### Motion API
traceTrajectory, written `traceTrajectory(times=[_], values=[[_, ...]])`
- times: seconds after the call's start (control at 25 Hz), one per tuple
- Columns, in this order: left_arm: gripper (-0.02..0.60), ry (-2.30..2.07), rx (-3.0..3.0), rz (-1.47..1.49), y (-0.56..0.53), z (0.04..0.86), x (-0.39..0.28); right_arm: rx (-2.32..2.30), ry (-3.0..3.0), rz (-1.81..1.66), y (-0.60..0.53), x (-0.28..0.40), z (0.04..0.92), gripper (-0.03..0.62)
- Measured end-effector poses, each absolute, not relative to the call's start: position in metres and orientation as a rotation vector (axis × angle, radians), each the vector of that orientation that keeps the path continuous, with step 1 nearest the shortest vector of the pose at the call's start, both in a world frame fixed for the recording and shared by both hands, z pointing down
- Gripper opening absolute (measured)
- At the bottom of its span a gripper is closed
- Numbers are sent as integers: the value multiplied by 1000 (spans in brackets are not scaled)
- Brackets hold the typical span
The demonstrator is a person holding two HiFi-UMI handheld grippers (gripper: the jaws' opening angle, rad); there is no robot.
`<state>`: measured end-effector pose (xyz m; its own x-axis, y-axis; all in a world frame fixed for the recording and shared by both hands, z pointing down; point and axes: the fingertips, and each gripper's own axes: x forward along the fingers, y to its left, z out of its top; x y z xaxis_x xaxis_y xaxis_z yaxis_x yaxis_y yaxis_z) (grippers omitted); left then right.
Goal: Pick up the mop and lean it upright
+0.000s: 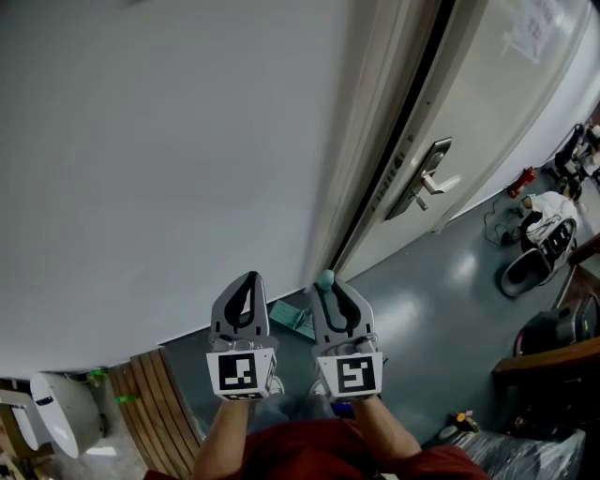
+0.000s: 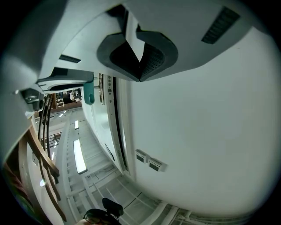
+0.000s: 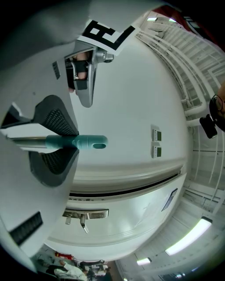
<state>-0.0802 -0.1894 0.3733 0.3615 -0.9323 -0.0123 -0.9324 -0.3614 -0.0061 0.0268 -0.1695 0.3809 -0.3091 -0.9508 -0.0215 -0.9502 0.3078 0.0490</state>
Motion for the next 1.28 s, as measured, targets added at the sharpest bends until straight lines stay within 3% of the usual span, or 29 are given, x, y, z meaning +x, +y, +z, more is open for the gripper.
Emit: traceTrajectory(times=[0.44, 1.28], values=[[14, 1726, -2604, 69, -183, 358, -61, 1917, -2567, -68, -157, 55, 321, 104], [13, 1733, -2580, 116, -168, 336, -54, 1880, -2537, -92, -148, 65, 318, 104]])
